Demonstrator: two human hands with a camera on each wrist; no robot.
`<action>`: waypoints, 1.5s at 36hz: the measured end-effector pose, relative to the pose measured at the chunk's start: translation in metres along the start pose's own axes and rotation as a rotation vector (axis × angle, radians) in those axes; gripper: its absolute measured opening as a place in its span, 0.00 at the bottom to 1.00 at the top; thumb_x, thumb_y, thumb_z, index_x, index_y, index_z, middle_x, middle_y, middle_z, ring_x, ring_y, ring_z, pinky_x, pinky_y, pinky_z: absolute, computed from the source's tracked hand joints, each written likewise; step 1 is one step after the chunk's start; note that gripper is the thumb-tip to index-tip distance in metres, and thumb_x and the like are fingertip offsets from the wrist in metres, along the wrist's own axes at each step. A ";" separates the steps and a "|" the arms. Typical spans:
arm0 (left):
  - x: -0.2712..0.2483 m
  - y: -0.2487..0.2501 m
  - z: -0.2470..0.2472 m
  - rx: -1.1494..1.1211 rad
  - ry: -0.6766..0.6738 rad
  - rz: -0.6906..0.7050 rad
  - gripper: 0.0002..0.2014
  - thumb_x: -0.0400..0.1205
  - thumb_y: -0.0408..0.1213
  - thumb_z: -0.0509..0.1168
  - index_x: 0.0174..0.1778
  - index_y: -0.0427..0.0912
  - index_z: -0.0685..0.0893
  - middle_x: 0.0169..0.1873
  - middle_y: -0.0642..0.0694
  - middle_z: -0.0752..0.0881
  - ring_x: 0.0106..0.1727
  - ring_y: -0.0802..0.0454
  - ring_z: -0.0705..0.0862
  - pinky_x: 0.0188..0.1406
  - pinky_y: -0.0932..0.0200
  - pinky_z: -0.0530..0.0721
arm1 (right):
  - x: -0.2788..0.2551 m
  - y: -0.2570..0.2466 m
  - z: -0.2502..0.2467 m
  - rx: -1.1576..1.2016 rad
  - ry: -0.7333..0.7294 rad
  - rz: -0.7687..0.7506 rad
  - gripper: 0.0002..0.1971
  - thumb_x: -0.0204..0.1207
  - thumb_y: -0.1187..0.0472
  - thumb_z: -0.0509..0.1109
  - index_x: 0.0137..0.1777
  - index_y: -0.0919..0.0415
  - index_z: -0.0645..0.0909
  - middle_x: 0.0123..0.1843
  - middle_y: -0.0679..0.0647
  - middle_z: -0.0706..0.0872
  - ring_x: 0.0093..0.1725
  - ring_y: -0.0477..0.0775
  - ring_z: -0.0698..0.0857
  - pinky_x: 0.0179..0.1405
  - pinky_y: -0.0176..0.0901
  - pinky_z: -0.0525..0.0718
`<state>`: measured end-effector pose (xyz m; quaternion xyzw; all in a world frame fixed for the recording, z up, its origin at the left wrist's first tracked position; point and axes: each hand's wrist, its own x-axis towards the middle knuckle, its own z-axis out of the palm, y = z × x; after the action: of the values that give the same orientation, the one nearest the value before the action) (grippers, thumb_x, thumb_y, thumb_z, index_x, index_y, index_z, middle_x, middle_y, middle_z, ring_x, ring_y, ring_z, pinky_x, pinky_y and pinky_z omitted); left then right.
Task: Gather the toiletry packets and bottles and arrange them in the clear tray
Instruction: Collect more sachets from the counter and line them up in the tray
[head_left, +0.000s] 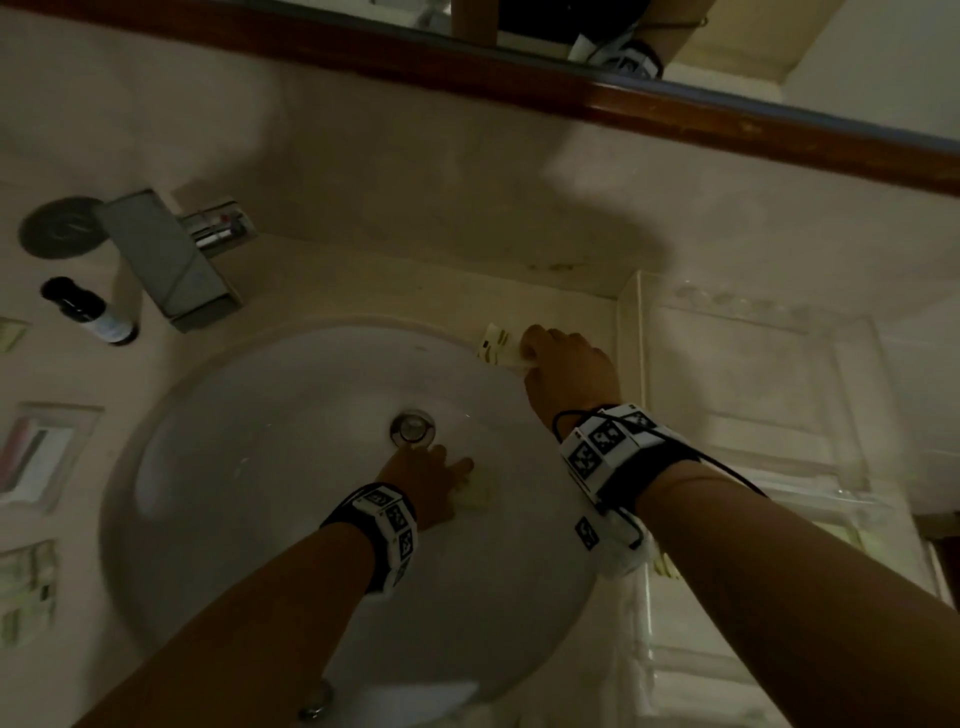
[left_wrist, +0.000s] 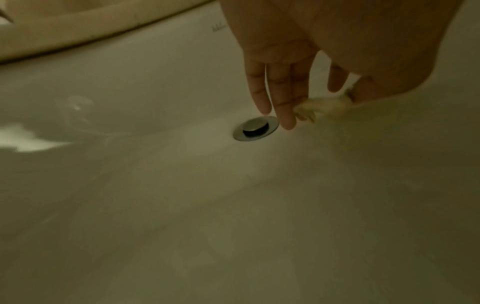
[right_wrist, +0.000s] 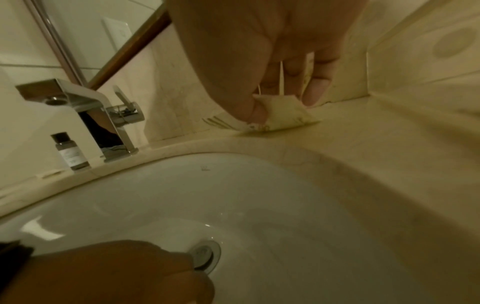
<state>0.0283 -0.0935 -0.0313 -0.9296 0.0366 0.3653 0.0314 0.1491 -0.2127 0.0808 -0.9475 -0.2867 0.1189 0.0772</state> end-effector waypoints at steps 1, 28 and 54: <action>-0.005 0.000 -0.002 -0.046 0.006 -0.022 0.31 0.84 0.50 0.52 0.81 0.52 0.49 0.77 0.36 0.61 0.71 0.35 0.71 0.68 0.45 0.72 | -0.002 0.000 -0.003 0.003 -0.013 0.009 0.15 0.76 0.66 0.57 0.63 0.58 0.72 0.60 0.57 0.81 0.58 0.61 0.78 0.52 0.48 0.74; -0.105 0.052 -0.094 -0.933 0.825 -0.129 0.03 0.80 0.28 0.63 0.43 0.39 0.76 0.48 0.45 0.68 0.44 0.47 0.76 0.52 0.52 0.79 | -0.111 0.057 -0.072 0.027 0.259 -0.058 0.10 0.76 0.65 0.62 0.54 0.58 0.81 0.53 0.56 0.84 0.51 0.62 0.81 0.47 0.51 0.78; -0.105 0.208 -0.131 -1.031 0.760 0.085 0.08 0.77 0.31 0.68 0.41 0.45 0.74 0.48 0.48 0.70 0.47 0.53 0.74 0.47 0.71 0.68 | -0.220 0.202 -0.069 -0.060 0.408 0.060 0.12 0.53 0.73 0.78 0.34 0.58 0.84 0.33 0.55 0.84 0.30 0.61 0.82 0.20 0.48 0.79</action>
<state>0.0212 -0.3069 0.1300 -0.8878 -0.0982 -0.0180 -0.4492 0.0961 -0.5083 0.1437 -0.9619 -0.2402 -0.0817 0.1019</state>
